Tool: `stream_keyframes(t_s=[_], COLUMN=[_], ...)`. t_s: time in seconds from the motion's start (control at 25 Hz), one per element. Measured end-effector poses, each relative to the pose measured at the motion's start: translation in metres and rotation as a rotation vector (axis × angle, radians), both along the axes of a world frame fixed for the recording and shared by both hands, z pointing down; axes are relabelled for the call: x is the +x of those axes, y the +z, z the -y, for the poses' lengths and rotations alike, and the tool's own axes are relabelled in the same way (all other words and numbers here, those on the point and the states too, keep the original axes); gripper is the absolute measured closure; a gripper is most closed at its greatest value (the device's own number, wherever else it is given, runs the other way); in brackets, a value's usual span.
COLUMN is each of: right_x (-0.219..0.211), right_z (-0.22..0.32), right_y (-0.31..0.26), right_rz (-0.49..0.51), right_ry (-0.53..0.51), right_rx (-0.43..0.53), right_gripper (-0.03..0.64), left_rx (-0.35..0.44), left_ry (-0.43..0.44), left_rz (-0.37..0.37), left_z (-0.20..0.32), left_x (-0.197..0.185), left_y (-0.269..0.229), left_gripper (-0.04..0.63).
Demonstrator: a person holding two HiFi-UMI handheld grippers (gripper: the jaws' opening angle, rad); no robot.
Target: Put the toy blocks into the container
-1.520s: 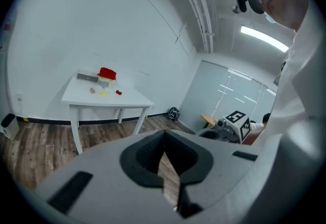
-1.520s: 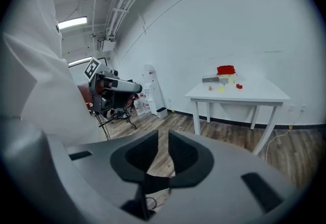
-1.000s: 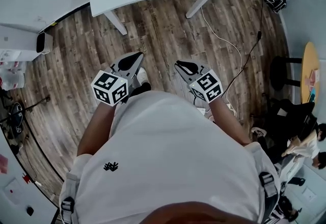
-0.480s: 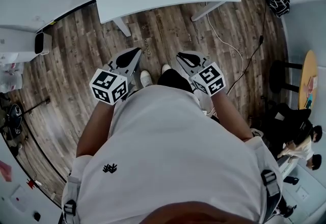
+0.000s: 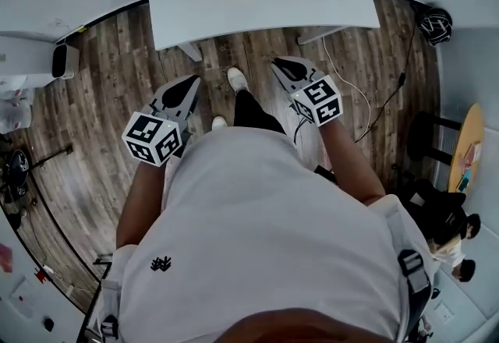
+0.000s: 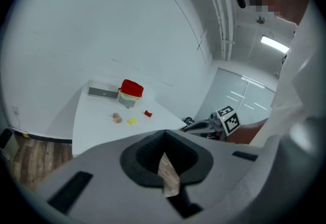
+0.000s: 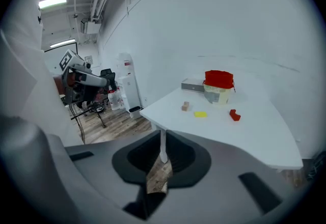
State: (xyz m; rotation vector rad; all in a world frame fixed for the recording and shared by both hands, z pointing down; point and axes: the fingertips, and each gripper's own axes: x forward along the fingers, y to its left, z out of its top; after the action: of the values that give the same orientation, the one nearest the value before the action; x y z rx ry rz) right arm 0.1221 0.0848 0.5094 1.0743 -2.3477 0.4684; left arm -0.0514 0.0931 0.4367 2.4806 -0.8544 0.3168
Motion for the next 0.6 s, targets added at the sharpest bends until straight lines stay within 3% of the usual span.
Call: stream_keyframes(t_s=[0.4,0.6], right_x=[0.058,0.086], right_z=[0.159,0.215], right_y=[0.015,0.043], right_rz=[-0.058,-0.101], right_ry=[-0.003,0.0], right_rx=[0.049,0.029], right_gripper=[0.549,0.531], left_rx=[-0.002,-0.013], left_ry=[-0.125,-0.174], left_rz=[0.031,0.046], left_z=[0.077,0.101], left_x=[0.011,0.018], left_y=[-0.014,-0.014], left_gripper=[0.589,0.589])
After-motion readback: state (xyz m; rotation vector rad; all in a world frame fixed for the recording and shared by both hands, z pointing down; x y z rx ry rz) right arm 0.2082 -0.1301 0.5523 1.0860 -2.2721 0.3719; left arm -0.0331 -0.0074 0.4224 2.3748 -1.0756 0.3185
